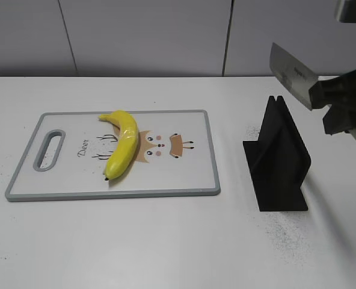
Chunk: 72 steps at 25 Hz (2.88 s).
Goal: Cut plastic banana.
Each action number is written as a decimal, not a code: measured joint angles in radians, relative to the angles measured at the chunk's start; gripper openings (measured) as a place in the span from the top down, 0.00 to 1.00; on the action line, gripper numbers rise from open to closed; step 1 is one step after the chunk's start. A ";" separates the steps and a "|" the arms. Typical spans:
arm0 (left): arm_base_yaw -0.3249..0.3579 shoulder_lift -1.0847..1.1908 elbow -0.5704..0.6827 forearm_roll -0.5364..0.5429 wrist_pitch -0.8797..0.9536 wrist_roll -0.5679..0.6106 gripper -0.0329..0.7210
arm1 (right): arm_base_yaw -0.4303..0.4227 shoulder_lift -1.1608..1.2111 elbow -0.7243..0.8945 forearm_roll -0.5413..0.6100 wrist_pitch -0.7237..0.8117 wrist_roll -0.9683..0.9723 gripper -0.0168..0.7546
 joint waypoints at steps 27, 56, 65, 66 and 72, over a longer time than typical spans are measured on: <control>0.000 -0.390 0.032 -0.026 0.020 -0.011 0.18 | 0.000 0.059 0.136 -0.024 -0.163 0.078 0.77; 0.000 -0.390 0.032 -0.025 0.020 -0.011 0.19 | 0.000 0.152 0.136 0.062 -0.194 0.082 0.14; 0.000 -0.390 0.032 -0.025 0.020 -0.012 0.20 | 0.000 0.040 0.011 0.000 -0.231 -0.111 0.13; 0.000 -0.390 0.032 -0.025 0.020 -0.012 0.20 | 0.000 0.019 0.007 0.000 -0.235 -0.150 0.13; 0.000 -0.390 0.032 -0.025 0.020 -0.012 0.21 | 0.000 -0.134 0.005 0.008 -0.176 -0.289 0.16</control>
